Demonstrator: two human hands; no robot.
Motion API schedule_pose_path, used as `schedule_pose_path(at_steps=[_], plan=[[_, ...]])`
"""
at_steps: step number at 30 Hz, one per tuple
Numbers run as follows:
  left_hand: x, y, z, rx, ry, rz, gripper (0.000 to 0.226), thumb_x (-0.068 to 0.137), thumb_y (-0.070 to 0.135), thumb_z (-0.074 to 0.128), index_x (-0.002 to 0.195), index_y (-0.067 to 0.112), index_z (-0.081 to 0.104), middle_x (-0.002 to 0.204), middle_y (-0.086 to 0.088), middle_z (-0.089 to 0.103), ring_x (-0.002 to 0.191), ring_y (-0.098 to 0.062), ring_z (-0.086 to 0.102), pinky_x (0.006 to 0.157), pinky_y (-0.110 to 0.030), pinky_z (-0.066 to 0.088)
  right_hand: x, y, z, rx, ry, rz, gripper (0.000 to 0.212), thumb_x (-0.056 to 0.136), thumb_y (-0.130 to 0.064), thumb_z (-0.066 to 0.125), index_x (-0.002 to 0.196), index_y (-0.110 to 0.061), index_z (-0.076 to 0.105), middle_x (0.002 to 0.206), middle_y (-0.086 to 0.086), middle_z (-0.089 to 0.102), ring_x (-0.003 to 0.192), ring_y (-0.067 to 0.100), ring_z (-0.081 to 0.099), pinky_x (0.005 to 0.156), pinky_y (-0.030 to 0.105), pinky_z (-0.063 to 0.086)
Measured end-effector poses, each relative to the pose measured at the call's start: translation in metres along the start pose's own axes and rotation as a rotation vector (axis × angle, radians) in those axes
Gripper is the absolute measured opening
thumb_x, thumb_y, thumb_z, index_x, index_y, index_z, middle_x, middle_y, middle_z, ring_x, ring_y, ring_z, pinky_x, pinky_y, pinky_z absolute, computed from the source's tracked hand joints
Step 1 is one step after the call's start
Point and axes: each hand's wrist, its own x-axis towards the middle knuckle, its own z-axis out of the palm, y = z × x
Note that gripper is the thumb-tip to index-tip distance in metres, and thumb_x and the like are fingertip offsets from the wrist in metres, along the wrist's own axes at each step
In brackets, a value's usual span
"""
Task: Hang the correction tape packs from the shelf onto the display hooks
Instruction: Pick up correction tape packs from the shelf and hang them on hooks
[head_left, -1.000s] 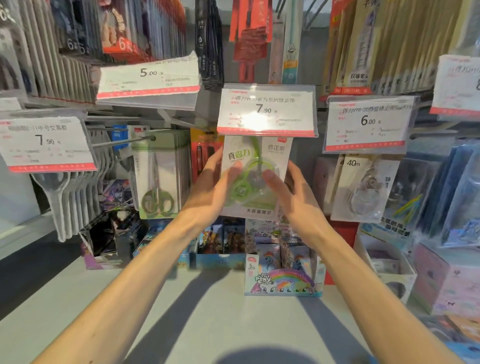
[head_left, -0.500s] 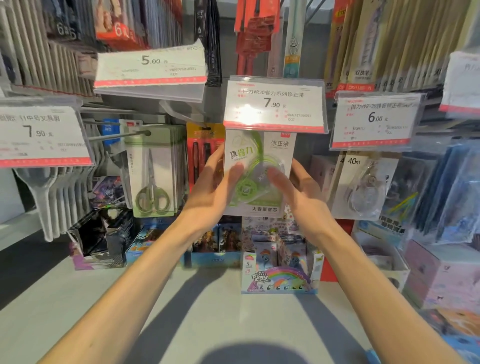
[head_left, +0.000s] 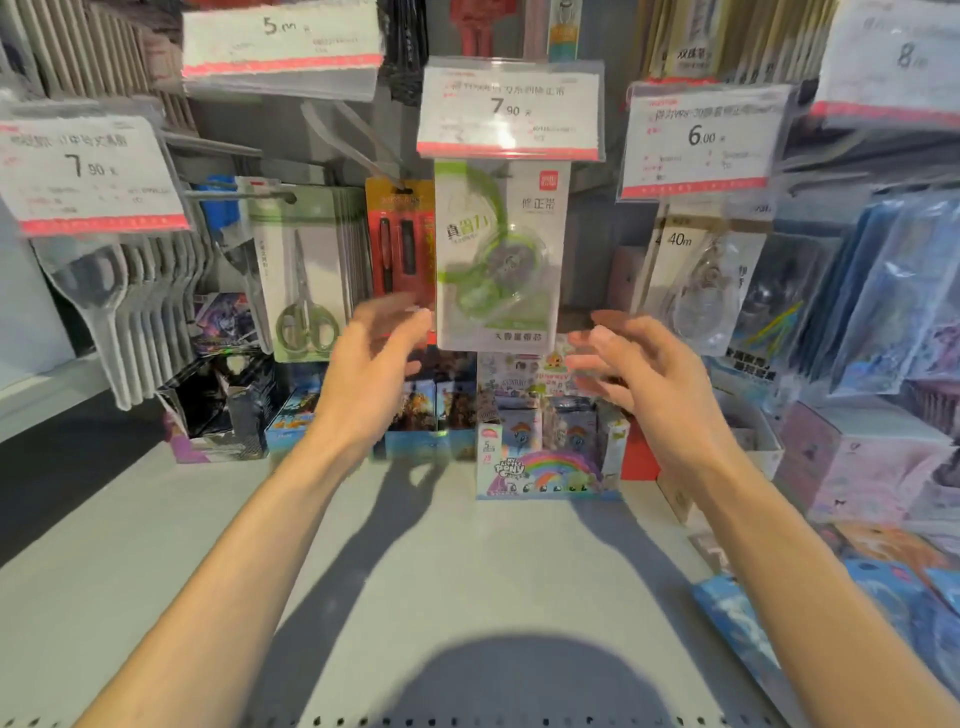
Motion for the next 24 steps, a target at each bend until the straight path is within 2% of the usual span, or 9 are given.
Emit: schedule_pose_path(at_steps=[2, 4, 5, 8, 13, 16, 20, 22, 24], plan=[[-0.019, -0.006, 0.0, -0.046, 0.043, -0.038, 0.009, 0.102, 0.024, 0.062, 0.106, 0.03, 0.067, 0.112, 0.001, 0.073, 0.098, -0.011, 0.074, 0.082, -0.022, 0.06, -0.019, 0.005, -0.014, 0.054, 0.04, 0.017, 0.025, 0.09, -0.035, 0.073, 0.111, -0.022, 0.07, 0.1, 0.007, 0.081, 0.088, 0.02, 0.077, 0.079, 0.031, 0.062], [-0.037, -0.014, 0.008, -0.111, 0.069, -0.082, 0.01, 0.1, 0.016, 0.064, 0.097, 0.024, 0.07, 0.099, 0.0, 0.076, 0.082, -0.011, 0.074, 0.072, -0.021, 0.059, -0.037, 0.011, -0.029, 0.076, 0.061, 0.039, 0.008, 0.097, -0.022, 0.069, 0.104, -0.018, 0.072, 0.087, 0.007, 0.079, 0.071, 0.018, 0.071, 0.067, 0.024, 0.059], [-0.046, -0.017, 0.013, -0.13, 0.061, -0.099, 0.013, 0.099, 0.013, 0.064, 0.093, 0.022, 0.071, 0.091, 0.0, 0.077, 0.077, -0.012, 0.073, 0.068, -0.021, 0.058, -0.045, 0.014, -0.037, 0.071, 0.07, 0.056, 0.007, 0.1, -0.017, 0.066, 0.103, -0.015, 0.072, 0.082, 0.006, 0.078, 0.067, 0.017, 0.069, 0.063, 0.023, 0.058], [-0.073, -0.027, 0.038, -0.176, -0.022, -0.141, 0.019, 0.1, 0.009, 0.062, 0.087, 0.02, 0.072, 0.077, 0.002, 0.077, 0.069, -0.013, 0.07, 0.064, -0.021, 0.056, -0.069, 0.022, -0.061, 0.037, 0.103, 0.108, 0.009, 0.101, -0.012, 0.062, 0.1, -0.01, 0.071, 0.074, 0.005, 0.074, 0.062, 0.017, 0.064, 0.061, 0.022, 0.056], [-0.11, -0.042, 0.091, -0.2, -0.214, -0.222, 0.015, 0.1, 0.012, 0.063, 0.089, 0.013, 0.072, 0.075, 0.001, 0.075, 0.065, -0.01, 0.067, 0.062, -0.02, 0.054, -0.102, 0.033, -0.107, -0.025, 0.162, 0.189, 0.011, 0.099, -0.016, 0.065, 0.099, -0.008, 0.072, 0.073, 0.006, 0.073, 0.062, 0.016, 0.065, 0.059, 0.022, 0.055], [-0.124, -0.049, 0.127, -0.182, -0.395, -0.325, 0.009, 0.095, 0.02, 0.069, 0.092, 0.013, 0.072, 0.075, 0.003, 0.074, 0.064, -0.006, 0.065, 0.058, -0.017, 0.052, -0.117, 0.038, -0.134, -0.054, 0.2, 0.201, 0.012, 0.095, -0.023, 0.068, 0.095, -0.013, 0.074, 0.072, 0.006, 0.073, 0.063, 0.016, 0.066, 0.062, 0.021, 0.055], [-0.134, -0.071, 0.176, 0.038, -0.591, -0.311, 0.004, 0.093, 0.018, 0.071, 0.09, 0.019, 0.073, 0.066, 0.007, 0.061, 0.061, -0.007, 0.055, 0.061, -0.02, 0.047, -0.13, 0.053, -0.167, -0.191, 0.243, 0.207, 0.011, 0.099, -0.008, 0.064, 0.091, -0.011, 0.072, 0.067, 0.0, 0.074, 0.06, 0.01, 0.066, 0.062, 0.019, 0.055], [-0.135, -0.085, 0.198, 0.252, -0.612, -0.25, 0.001, 0.091, 0.023, 0.071, 0.091, 0.023, 0.072, 0.073, 0.011, 0.062, 0.068, -0.008, 0.054, 0.067, -0.023, 0.044, -0.135, 0.063, -0.179, -0.251, 0.234, 0.236, 0.012, 0.099, -0.005, 0.065, 0.092, -0.011, 0.072, 0.068, 0.0, 0.074, 0.062, 0.011, 0.065, 0.063, 0.021, 0.055], [-0.133, -0.098, 0.215, 0.458, -0.672, -0.162, 0.014, 0.091, 0.033, 0.071, 0.099, 0.022, 0.069, 0.081, 0.012, 0.057, 0.079, -0.01, 0.054, 0.073, -0.026, 0.042, -0.14, 0.071, -0.187, -0.293, 0.22, 0.264, 0.013, 0.098, -0.004, 0.065, 0.092, -0.012, 0.072, 0.069, 0.004, 0.072, 0.065, 0.012, 0.065, 0.065, 0.023, 0.054]])
